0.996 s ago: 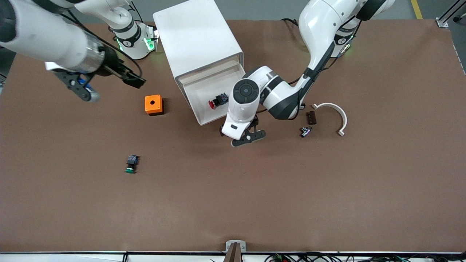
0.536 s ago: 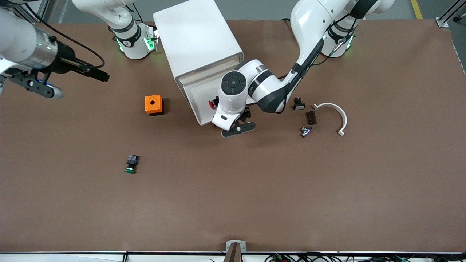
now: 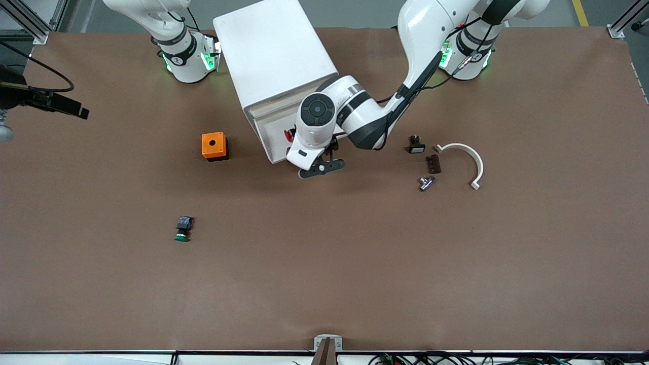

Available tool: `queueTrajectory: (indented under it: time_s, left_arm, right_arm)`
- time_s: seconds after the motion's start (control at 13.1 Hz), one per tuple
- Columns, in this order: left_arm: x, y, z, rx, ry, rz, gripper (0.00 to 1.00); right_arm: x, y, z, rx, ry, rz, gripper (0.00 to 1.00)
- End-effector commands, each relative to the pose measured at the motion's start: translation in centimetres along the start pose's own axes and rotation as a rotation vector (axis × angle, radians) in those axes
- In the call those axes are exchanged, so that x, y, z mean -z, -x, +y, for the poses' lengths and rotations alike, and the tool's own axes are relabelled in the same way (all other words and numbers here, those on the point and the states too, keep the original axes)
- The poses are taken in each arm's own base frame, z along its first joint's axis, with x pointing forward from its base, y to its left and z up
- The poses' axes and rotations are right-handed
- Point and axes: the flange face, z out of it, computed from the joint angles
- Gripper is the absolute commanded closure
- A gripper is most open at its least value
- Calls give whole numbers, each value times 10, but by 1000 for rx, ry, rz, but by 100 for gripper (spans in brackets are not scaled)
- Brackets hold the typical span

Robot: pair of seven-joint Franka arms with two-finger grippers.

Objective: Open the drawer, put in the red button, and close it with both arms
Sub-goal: 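Push the drawer shut with the left gripper while the right gripper withdraws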

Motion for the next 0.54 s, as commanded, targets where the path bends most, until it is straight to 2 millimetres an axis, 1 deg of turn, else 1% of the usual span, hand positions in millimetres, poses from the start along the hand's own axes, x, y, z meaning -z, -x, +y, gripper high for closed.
queueTrajectory:
  time_s: [0.0,0.15,0.31,0.46]
  left_arm:
    - [-11,19,2,2,7,-58,0]
    - [-18,37,8,9,14,-101,0]
    - [-21,50,13,19,21,-132,0]
    - [-23,64,18,29,29,-167,0]
  right_arm:
    - [22,6,0,20,26,72,0]
    - [37,5,0,21,27,132,0]
    - [37,4,1,38,27,139,0]
    - [37,3,1,93,32,146,0]
